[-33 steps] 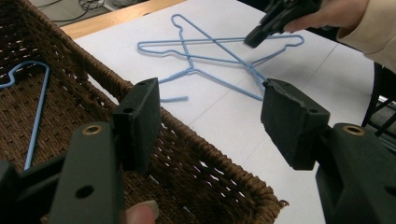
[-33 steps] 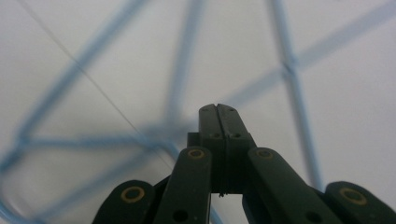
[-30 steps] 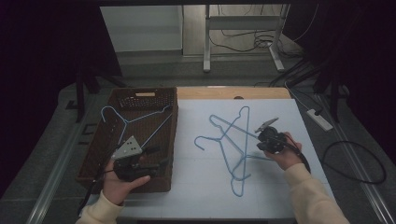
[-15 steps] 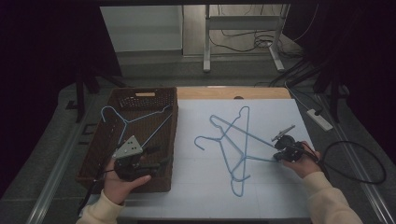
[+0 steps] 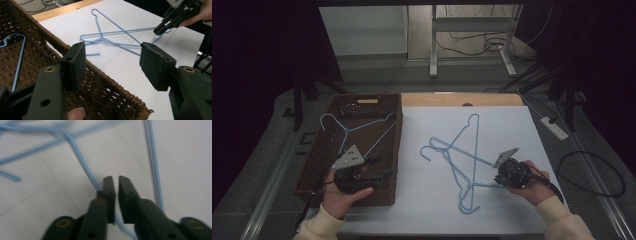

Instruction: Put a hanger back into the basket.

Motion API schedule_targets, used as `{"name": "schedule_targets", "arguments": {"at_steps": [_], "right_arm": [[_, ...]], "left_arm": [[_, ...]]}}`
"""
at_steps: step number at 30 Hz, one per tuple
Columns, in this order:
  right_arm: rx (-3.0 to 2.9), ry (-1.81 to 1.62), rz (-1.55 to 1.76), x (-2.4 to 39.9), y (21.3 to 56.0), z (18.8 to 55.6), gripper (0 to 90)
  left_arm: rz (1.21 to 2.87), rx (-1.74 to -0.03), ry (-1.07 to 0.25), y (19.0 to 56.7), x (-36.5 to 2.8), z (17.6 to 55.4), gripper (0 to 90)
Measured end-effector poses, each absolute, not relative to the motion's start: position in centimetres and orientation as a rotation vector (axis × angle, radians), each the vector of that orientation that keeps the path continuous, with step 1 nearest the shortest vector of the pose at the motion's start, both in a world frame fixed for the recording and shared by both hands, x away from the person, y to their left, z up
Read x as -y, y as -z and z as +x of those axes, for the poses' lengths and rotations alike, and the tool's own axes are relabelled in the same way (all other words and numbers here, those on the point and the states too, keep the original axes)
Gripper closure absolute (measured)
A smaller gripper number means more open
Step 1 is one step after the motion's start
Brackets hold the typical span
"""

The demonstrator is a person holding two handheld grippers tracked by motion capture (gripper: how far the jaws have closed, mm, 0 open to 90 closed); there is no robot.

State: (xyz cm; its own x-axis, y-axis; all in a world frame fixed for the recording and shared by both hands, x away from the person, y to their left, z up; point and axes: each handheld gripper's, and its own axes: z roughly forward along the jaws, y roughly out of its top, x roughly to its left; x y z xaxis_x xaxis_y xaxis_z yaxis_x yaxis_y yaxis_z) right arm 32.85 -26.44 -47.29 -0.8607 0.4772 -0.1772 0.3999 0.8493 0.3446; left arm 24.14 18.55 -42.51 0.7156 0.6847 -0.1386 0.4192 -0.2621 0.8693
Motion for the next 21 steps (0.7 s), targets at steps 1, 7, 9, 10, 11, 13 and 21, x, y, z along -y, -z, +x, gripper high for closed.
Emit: {"name": "schedule_targets", "arguments": {"at_steps": [1,7,9,10,11,13,21], "right_arm": [[-2.782,-0.435,0.612,25.9,47.0,32.7,82.7],[-2.894,-0.423,0.067,21.4,46.1,32.0,64.4],[-2.904,-0.389,-0.029,20.7,46.2,31.9,60.8],[-2.903,-0.361,-0.130,20.1,46.4,31.7,59.5],[-2.916,-0.287,-0.247,19.0,46.9,31.5,59.3],[-2.923,-0.240,-0.341,18.2,47.4,31.5,59.7],[-2.926,-0.150,-0.524,16.3,48.6,31.7,63.7]], "left_arm": [[1.897,-0.854,-0.324,42.5,-18.5,24.2,38.2],[1.901,-0.853,-0.326,42.6,-18.5,24.2,38.2],[1.900,-0.853,-0.327,42.6,-18.5,24.2,38.2],[1.901,-0.853,-0.328,42.5,-18.6,24.2,38.2],[1.902,-0.854,-0.330,42.5,-18.6,24.1,38.2],[1.902,-0.853,-0.331,42.5,-18.6,24.1,38.2],[1.905,-0.853,-0.330,42.5,-18.6,24.1,38.2]]}}
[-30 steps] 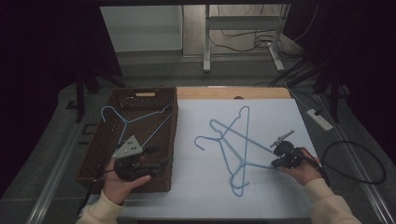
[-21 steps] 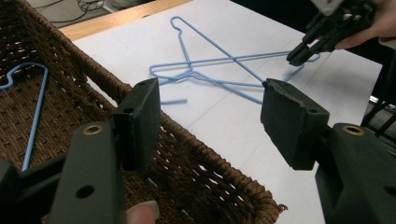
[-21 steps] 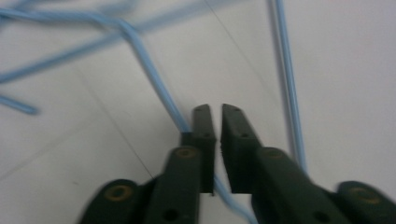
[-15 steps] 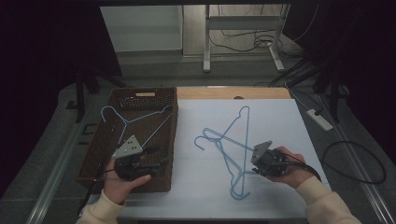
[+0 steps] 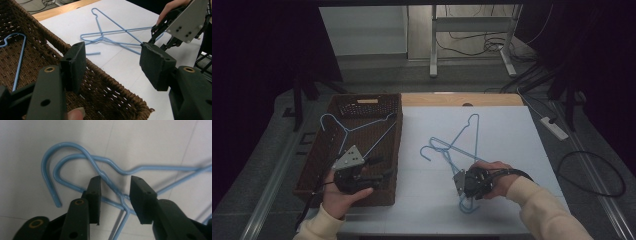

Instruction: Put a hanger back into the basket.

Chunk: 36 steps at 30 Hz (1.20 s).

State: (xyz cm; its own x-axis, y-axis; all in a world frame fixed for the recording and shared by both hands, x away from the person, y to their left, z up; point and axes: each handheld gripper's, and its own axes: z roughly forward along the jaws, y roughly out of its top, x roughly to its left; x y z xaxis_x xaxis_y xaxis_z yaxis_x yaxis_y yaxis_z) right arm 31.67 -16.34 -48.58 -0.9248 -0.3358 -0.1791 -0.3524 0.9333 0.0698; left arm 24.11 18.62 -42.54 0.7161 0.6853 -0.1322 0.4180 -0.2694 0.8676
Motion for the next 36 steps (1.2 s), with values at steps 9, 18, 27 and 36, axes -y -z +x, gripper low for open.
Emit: {"name": "schedule_targets", "arguments": {"at_steps": [9,18,27,36], "right_arm": [[-2.924,-0.088,-0.657,15.7,49.2,31.7,72.1],[-2.877,-0.146,-0.596,16.2,48.4,32.0,82.7],[-2.824,-0.314,-0.310,17.4,46.3,33.0,86.5],[-2.711,-0.529,0.019,19.2,44.5,34.2,86.8]], "left_arm": [[1.905,-0.852,-0.331,42.5,-18.6,24.1,38.2],[1.905,-0.853,-0.332,42.5,-18.6,24.1,38.2],[1.905,-0.852,-0.333,42.5,-18.6,24.0,38.3],[1.903,-0.851,-0.328,42.6,-18.5,24.0,38.3]]}}
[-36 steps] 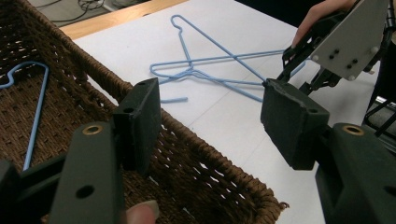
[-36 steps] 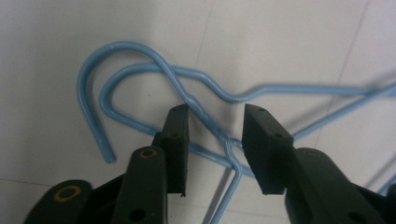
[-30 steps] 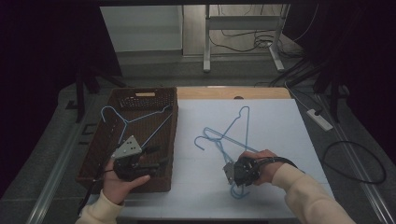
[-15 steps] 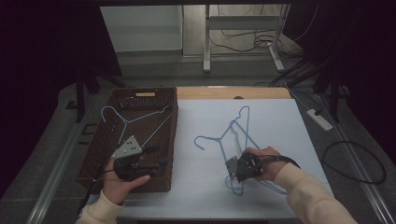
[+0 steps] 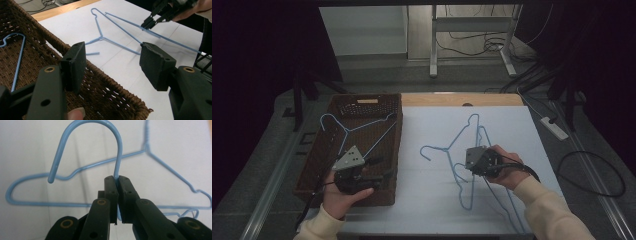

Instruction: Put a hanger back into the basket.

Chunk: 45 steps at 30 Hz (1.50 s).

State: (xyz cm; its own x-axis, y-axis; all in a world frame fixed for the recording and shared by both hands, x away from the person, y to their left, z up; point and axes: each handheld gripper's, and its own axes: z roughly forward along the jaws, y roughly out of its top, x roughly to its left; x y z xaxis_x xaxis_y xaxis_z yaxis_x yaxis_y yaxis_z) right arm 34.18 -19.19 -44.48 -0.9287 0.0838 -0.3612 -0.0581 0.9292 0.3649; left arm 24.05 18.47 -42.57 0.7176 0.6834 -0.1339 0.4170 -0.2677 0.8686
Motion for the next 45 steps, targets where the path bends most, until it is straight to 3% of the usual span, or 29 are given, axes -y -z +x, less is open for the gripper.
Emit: {"name": "schedule_targets", "arguments": {"at_steps": [21,45], "right_arm": [[-2.605,-0.836,0.428,20.5,42.5,35.4,87.0],[-2.542,-0.951,0.650,17.4,42.8,36.8,86.9]], "left_arm": [[1.889,-0.846,-0.291,42.6,-17.9,24.1,38.5],[1.941,-0.820,-0.216,42.4,-13.4,23.8,38.7]]}}
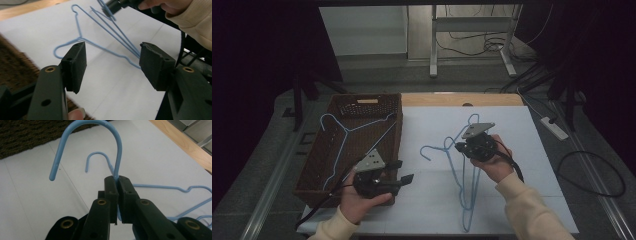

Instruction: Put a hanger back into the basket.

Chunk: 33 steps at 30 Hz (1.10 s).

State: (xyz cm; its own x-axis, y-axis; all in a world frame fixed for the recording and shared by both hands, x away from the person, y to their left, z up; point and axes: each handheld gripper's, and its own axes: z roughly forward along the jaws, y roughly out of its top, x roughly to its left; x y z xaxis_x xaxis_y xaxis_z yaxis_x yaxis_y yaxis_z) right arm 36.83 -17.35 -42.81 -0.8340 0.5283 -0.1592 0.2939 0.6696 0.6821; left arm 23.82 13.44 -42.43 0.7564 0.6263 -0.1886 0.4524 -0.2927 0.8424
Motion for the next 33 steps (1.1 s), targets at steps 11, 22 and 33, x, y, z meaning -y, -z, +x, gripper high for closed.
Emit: {"name": "schedule_targets", "arguments": {"at_steps": [11,22,33], "right_arm": [[-2.531,-0.958,0.662,17.1,42.9,36.9,86.9],[-2.519,-0.963,0.675,17.1,43.0,36.8,86.8],[-2.514,-0.978,0.681,17.4,42.9,36.7,86.7]], "left_arm": [[1.990,-0.817,-0.136,43.6,-9.3,24.7,38.6],[1.994,-0.874,-0.026,45.5,-5.6,26.0,37.7],[1.971,-0.913,0.029,47.6,-2.6,27.1,38.2]]}}
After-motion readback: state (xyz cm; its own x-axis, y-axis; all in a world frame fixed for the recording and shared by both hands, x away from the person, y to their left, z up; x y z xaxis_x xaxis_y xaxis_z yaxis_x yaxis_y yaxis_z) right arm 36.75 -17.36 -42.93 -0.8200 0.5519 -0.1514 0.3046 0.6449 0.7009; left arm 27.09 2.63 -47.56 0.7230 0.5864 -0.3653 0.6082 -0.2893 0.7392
